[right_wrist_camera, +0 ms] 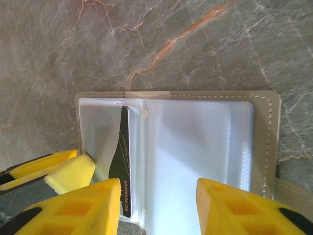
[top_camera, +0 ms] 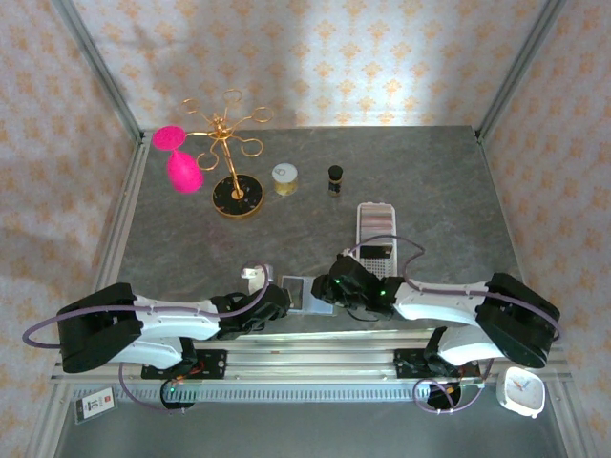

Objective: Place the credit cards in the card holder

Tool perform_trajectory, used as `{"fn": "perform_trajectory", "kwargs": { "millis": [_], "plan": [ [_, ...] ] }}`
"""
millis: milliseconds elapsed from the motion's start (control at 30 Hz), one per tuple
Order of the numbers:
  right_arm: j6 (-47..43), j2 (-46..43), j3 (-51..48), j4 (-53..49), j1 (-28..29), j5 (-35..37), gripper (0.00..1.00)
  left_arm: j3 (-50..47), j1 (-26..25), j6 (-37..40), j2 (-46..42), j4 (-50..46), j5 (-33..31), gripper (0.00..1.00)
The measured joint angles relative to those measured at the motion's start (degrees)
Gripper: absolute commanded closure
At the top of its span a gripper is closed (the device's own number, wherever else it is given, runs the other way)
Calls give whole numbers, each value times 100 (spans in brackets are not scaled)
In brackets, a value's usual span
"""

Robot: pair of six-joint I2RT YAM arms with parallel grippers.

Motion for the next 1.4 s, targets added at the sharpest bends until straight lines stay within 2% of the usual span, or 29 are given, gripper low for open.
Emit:
{"fn": "perform_trajectory", "kwargs": {
  "millis": [667,1400],
  "plan": [
    [-63,367,70,-15,109,42,55,7,-24,-2,13,2,-13,70],
    [144,866,190,955,138,-398,54,7,-37,-9,26,24,-37,70]
  ]
}}
